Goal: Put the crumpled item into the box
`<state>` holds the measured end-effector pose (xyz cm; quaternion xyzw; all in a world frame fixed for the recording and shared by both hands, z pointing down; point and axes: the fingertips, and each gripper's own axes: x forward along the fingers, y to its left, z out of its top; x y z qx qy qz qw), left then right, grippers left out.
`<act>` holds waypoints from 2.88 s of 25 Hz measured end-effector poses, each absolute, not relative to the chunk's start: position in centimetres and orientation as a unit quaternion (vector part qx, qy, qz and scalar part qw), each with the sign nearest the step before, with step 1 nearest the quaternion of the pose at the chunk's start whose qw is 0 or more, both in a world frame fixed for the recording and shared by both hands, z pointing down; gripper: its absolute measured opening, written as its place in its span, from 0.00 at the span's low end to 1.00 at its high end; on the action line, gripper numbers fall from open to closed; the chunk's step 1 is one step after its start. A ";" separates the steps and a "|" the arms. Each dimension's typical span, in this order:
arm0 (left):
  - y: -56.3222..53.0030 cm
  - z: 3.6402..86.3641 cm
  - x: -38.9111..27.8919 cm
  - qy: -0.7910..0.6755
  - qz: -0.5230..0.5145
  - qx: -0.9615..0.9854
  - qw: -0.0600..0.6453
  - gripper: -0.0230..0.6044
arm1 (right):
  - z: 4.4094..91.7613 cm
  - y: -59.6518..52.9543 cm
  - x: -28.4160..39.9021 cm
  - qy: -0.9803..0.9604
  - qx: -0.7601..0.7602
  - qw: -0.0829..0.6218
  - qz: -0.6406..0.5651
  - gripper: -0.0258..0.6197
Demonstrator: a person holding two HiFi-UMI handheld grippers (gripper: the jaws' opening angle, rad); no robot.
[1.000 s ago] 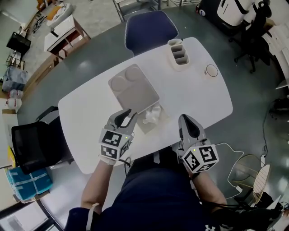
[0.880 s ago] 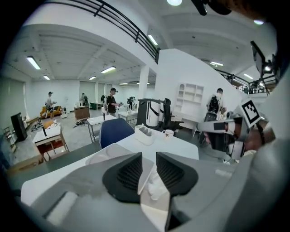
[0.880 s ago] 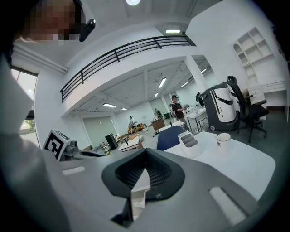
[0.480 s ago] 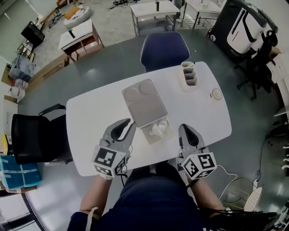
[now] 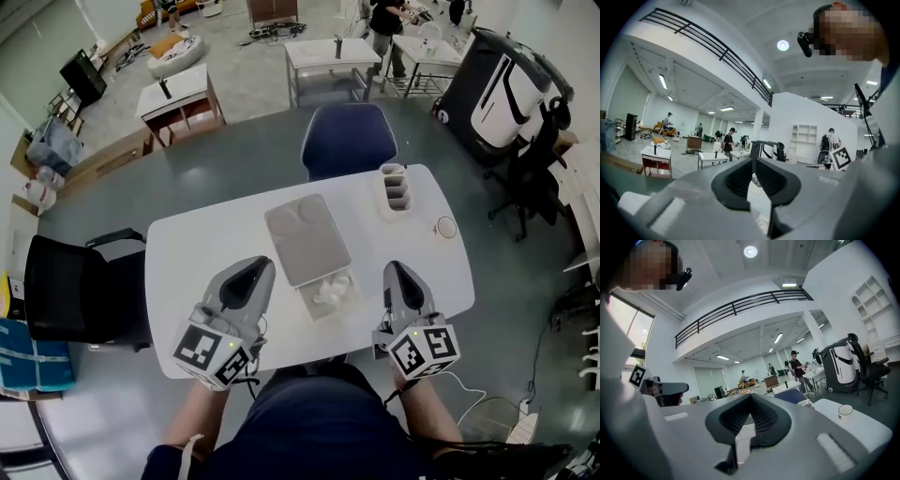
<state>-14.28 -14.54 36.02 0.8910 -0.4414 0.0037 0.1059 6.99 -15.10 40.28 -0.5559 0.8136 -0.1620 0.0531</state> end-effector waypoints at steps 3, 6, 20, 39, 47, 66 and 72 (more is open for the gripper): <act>-14.4 34.7 -14.7 -0.445 -0.009 0.890 0.100 0.07 | 38.7 -15.1 6.8 0.816 -0.553 0.072 -0.152 0.04; -14.5 34.0 -15.3 -0.451 -0.015 0.888 0.091 0.05 | 37.3 -15.0 6.7 0.817 -0.553 0.084 -0.141 0.04; -14.9 33.8 -14.9 -0.450 -0.017 0.889 0.085 0.04 | 34.0 -15.5 6.8 0.824 -0.552 0.096 -0.090 0.04; -14.7 34.8 -14.3 -0.441 -0.002 0.893 0.092 0.04 | 33.3 -14.7 6.5 0.831 -0.546 0.091 -0.062 0.04; -14.8 35.3 -14.0 -0.439 0.001 0.893 0.097 0.04 | 33.2 -14.6 6.9 0.829 -0.548 0.090 -0.059 0.04; -14.8 35.7 -14.4 -0.440 0.004 0.891 0.109 0.04 | 33.4 -14.6 6.4 0.830 -0.547 0.090 -0.064 0.04; -14.7 35.9 -14.2 -0.435 0.007 0.894 0.107 0.04 | 33.4 -14.3 6.4 0.830 -0.546 0.092 -0.068 0.04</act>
